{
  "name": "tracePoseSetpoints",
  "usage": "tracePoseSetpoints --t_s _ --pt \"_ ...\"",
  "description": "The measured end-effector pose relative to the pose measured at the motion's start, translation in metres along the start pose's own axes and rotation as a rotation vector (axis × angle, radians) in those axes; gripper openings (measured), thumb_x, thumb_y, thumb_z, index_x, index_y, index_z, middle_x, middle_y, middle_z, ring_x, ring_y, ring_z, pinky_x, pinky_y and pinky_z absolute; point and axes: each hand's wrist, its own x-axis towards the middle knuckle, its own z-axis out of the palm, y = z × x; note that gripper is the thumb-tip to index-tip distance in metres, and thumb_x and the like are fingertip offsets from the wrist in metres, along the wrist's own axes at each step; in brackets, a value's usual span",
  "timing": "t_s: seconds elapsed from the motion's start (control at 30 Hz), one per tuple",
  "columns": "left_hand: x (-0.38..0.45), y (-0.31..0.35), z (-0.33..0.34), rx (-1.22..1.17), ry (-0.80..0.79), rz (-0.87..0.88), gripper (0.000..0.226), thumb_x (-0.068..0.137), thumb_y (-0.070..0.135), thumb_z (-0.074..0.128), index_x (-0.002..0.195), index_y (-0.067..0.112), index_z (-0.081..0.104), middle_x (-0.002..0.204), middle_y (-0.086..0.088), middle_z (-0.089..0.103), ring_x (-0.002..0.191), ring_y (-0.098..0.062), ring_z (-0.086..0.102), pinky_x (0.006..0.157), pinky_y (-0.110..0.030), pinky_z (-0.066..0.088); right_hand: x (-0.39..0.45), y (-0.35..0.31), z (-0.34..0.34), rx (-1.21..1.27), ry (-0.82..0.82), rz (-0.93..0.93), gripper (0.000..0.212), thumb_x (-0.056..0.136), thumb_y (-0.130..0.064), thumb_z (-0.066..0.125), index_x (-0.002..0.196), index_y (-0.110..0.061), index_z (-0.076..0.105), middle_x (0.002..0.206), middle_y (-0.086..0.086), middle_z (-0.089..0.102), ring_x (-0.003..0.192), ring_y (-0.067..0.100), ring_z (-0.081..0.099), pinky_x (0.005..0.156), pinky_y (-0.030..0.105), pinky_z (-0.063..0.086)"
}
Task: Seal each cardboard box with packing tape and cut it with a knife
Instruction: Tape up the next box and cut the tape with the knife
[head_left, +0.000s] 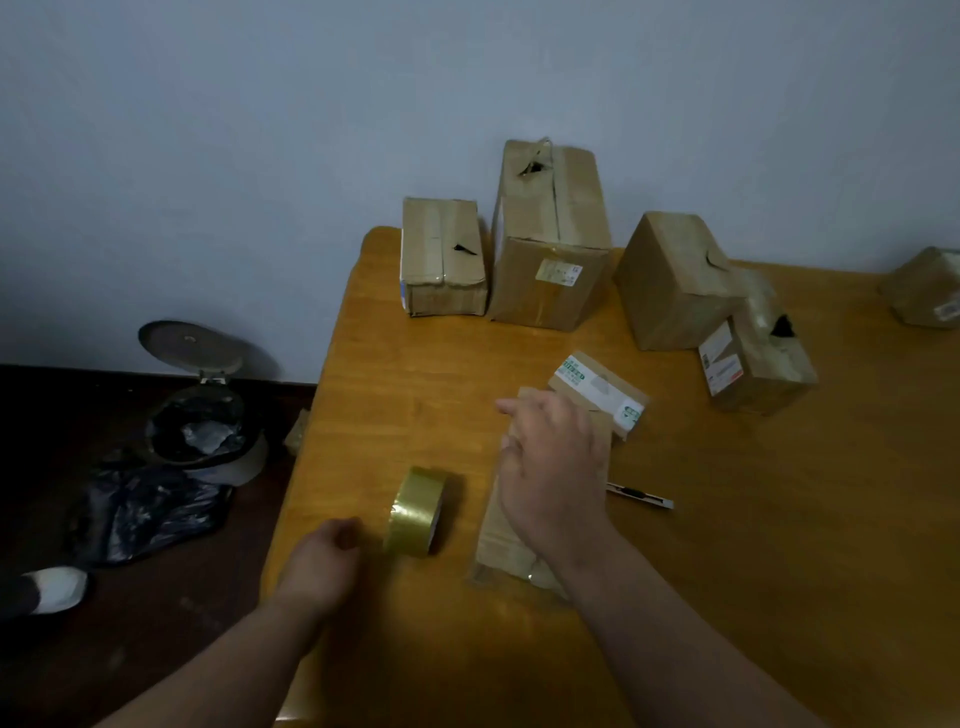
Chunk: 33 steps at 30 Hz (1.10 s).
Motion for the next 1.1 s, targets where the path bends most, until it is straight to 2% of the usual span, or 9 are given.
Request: tracePoseSetpoints --t_s 0.1,0.2,0.3,0.37,0.47,0.67,0.83,0.97,1.1 --pt "-0.002 -0.003 0.007 0.061 -0.162 0.092 0.043 0.087 0.008 0.061 0.127 0.021 0.064 0.122 -0.007 0.065 0.107 -0.024 0.063 0.092 -0.036 0.052 0.004 -0.02 0.013 -0.055 -0.227 -0.168 0.056 0.084 -0.012 0.052 0.136 -0.034 0.048 0.135 -0.009 0.044 0.128 0.015 0.034 0.109 0.039 0.019" --pt "-0.001 0.0 0.012 0.149 -0.198 0.177 0.023 0.082 0.017 0.07 0.104 0.024 0.07 0.109 -0.012 0.065 0.104 -0.029 0.062 0.092 -0.038 0.051 0.012 -0.04 0.032 -0.194 -0.488 -0.325 0.074 0.076 -0.012 0.056 0.143 -0.035 0.036 0.154 -0.001 0.029 0.135 0.026 0.029 0.106 0.043 0.018" --pt "0.004 0.004 0.015 0.157 -0.155 0.189 0.014 0.079 0.02 0.073 0.082 0.025 0.061 0.101 -0.017 0.065 0.1 -0.034 0.061 0.086 -0.038 0.05 0.015 -0.051 0.053 -0.346 -0.751 -0.421 0.07 0.082 -0.02 0.055 0.147 -0.033 0.031 0.162 0.001 0.008 0.144 0.03 0.013 0.112 0.052 0.015" --pt "0.01 0.004 0.018 0.167 -0.144 0.177 0.014 0.08 0.02 0.069 0.093 0.019 0.067 0.104 -0.011 0.067 0.1 -0.029 0.063 0.087 -0.04 0.052 0.016 -0.054 0.065 -0.471 -0.899 -0.434 0.061 0.084 -0.023 0.055 0.143 -0.029 0.042 0.163 0.0 0.003 0.148 0.032 0.001 0.116 0.056 0.005" --pt "0.015 0.004 0.02 0.26 -0.127 0.148 0.013 0.086 0.02 0.056 0.096 0.021 0.063 0.111 -0.007 0.064 0.102 -0.025 0.06 0.089 -0.038 0.052 0.018 -0.06 0.075 -0.58 -1.014 -0.468 0.036 0.083 -0.028 0.057 0.117 -0.022 0.066 0.157 0.004 0.023 0.147 0.031 0.003 0.117 0.058 -0.003" --pt "0.009 0.008 0.023 0.151 -0.085 0.115 0.014 0.081 0.025 0.068 0.073 0.034 0.061 0.101 0.003 0.063 0.098 -0.021 0.061 0.086 -0.038 0.053 0.016 -0.054 0.067 -0.583 -0.997 -0.476 0.021 0.092 -0.025 0.05 0.101 -0.02 0.069 0.11 0.002 0.061 0.121 0.026 0.042 0.119 0.052 0.0" --pt "0.006 0.022 0.002 -0.278 -0.194 0.123 0.022 0.089 0.003 0.064 0.074 0.014 0.053 0.065 -0.002 0.056 0.056 -0.011 0.049 0.056 -0.025 0.041 0.031 -0.054 0.037 -0.373 -0.906 -0.364 0.021 0.097 -0.038 0.046 0.099 -0.021 0.058 0.105 0.004 0.064 0.12 0.028 0.047 0.118 0.056 -0.003" --pt "-0.002 0.063 -0.046 -0.429 -0.258 0.25 0.018 0.093 -0.001 0.055 0.082 0.013 0.052 0.063 -0.002 0.06 0.06 -0.013 0.059 0.069 -0.034 0.052 0.047 -0.059 -0.002 -0.065 -0.721 -0.21 0.019 0.097 -0.042 0.049 0.098 -0.024 0.054 0.095 -0.003 0.062 0.106 0.019 0.055 0.119 0.048 0.009" --pt "-0.021 0.105 -0.075 -0.289 -0.26 0.394 0.009 0.093 0.007 0.062 0.098 0.015 0.062 0.067 -0.004 0.066 0.068 -0.019 0.063 0.074 -0.039 0.058 0.049 -0.051 -0.049 0.235 -0.612 -0.07 0.022 0.096 -0.039 0.055 0.09 -0.017 0.057 0.08 -0.002 0.058 0.075 0.013 0.054 0.071 0.036 0.048"
